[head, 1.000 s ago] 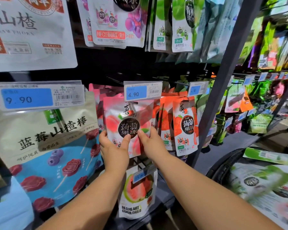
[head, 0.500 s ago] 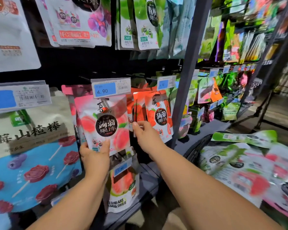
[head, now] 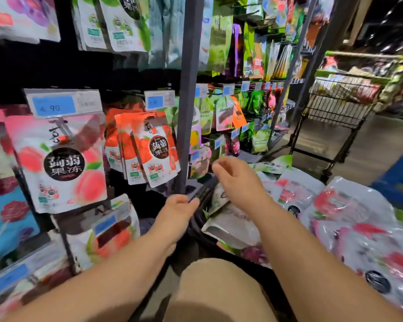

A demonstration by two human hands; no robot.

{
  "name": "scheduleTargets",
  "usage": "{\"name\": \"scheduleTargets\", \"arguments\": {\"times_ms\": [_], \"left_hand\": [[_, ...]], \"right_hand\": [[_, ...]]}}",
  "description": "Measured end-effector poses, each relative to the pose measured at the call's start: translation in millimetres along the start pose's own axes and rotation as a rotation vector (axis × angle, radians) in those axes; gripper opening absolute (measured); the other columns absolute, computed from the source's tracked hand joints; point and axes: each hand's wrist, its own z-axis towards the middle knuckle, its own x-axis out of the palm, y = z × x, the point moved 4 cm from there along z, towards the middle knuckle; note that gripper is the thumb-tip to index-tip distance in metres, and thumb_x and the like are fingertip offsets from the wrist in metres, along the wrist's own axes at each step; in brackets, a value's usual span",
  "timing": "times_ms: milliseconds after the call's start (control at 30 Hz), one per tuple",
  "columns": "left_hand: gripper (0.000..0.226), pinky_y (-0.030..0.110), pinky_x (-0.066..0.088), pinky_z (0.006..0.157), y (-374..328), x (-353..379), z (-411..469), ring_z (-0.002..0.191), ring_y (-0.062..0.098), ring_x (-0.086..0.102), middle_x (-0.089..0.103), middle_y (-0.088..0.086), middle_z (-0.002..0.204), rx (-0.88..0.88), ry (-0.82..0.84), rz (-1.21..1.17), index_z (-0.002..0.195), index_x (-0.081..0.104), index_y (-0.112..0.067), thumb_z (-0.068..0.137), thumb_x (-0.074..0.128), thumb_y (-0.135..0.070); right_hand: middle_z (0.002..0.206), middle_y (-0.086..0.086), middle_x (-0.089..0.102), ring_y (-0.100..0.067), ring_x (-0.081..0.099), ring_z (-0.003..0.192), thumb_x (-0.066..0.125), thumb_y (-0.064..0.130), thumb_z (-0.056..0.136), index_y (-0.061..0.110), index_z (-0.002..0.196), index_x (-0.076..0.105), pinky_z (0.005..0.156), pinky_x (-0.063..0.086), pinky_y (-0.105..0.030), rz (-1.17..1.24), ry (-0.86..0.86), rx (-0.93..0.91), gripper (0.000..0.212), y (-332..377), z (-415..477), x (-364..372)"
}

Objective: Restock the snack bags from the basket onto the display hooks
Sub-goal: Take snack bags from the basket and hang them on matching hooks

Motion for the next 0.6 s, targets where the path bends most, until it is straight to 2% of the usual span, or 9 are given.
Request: {"name": "scheduleTargets", "arguments": {"times_ms": [67, 133, 233, 300, 367, 500, 567, 600], "left_hand": [[0.033, 0.027, 0.046, 0.084, -6, 28, -4, 0.101, 0.016, 0.059, 0.064, 0.002, 0.116, 0.06, 0.087, 0.096, 0.118, 0.059, -0.02, 0.093, 0.064, -0.04], [0.042, 0.035, 0.046, 0.098, -8, 44, -4, 0.113, 0.021, 0.057, 0.061, -0.001, 0.125, 0.121, 0.125, 0.281, 0.126, 0.059, -0.025, 0.091, 0.062, -0.048], [0.049, 0.039, 0.043, 0.104, -9, 54, 0, 0.125, 0.022, 0.051, 0.056, -0.002, 0.135, 0.169, 0.12, 0.421, 0.132, 0.057, -0.027, 0.092, 0.057, -0.055], [0.051, 0.042, 0.042, 0.105, -9, 58, 2, 0.127, 0.023, 0.049, 0.054, 0.0, 0.137, 0.172, 0.149, 0.43, 0.134, 0.055, -0.029, 0.092, 0.055, -0.057], [0.059, 0.043, 0.042, 0.106, -8, 60, 3, 0.127, 0.023, 0.048, 0.053, 0.001, 0.137, 0.179, 0.164, 0.448, 0.136, 0.054, -0.03, 0.088, 0.052, -0.063], [0.081, 0.043, 0.043, 0.104, -7, 59, 4, 0.124, 0.022, 0.052, 0.056, -0.001, 0.13, 0.183, 0.148, 0.437, 0.13, 0.057, -0.033, 0.066, 0.041, -0.08], [0.08, 0.043, 0.045, 0.103, -6, 58, 6, 0.122, 0.024, 0.054, 0.058, -0.001, 0.128, 0.176, 0.145, 0.409, 0.127, 0.058, -0.034, 0.065, 0.043, -0.082], [0.074, 0.042, 0.043, 0.105, -6, 58, 4, 0.125, 0.023, 0.052, 0.057, -0.001, 0.131, 0.166, 0.154, 0.405, 0.13, 0.056, -0.033, 0.072, 0.049, -0.078]], "right_hand": [[0.115, 0.003, 0.061, -0.017, 0.056, 0.104, 0.05, 0.035, 0.102, 0.022, 0.11, 0.065, 0.08, 0.037, -0.029, -0.068, -0.048, 0.025, 0.021, -22, -3, -21], [0.128, 0.002, 0.058, -0.018, 0.052, 0.116, 0.057, 0.035, 0.099, 0.023, 0.116, 0.066, 0.088, 0.038, -0.03, -0.161, -0.055, 0.068, 0.023, -44, -3, -37], [0.137, 0.001, 0.052, -0.022, 0.042, 0.132, 0.071, 0.037, 0.088, 0.029, 0.121, 0.066, 0.107, 0.036, -0.036, -0.305, 0.026, 0.052, 0.034, -65, 3, -50], [0.142, 0.002, 0.047, -0.022, 0.036, 0.137, 0.077, 0.034, 0.084, 0.031, 0.125, 0.064, 0.112, 0.031, -0.036, -0.38, 0.156, 0.029, 0.043, -72, 9, -53], [0.142, 0.003, 0.047, -0.02, 0.038, 0.135, 0.078, 0.03, 0.084, 0.03, 0.125, 0.065, 0.109, 0.031, -0.032, -0.423, 0.239, 0.013, 0.044, -76, 16, -54], [0.129, 0.005, 0.053, -0.019, 0.051, 0.118, 0.075, 0.035, 0.086, 0.032, 0.107, 0.069, 0.095, 0.043, -0.034, -0.485, 0.259, -0.002, 0.022, -79, 34, -53], [0.12, 0.005, 0.059, -0.019, 0.055, 0.109, 0.073, 0.034, 0.088, 0.03, 0.096, 0.068, 0.084, 0.044, -0.033, -0.507, 0.274, -0.036, 0.011, -78, 42, -48], [0.114, 0.004, 0.062, -0.02, 0.057, 0.102, 0.071, 0.033, 0.09, 0.027, 0.093, 0.067, 0.08, 0.044, -0.032, -0.497, 0.276, -0.064, 0.008, -77, 45, -46]]}}
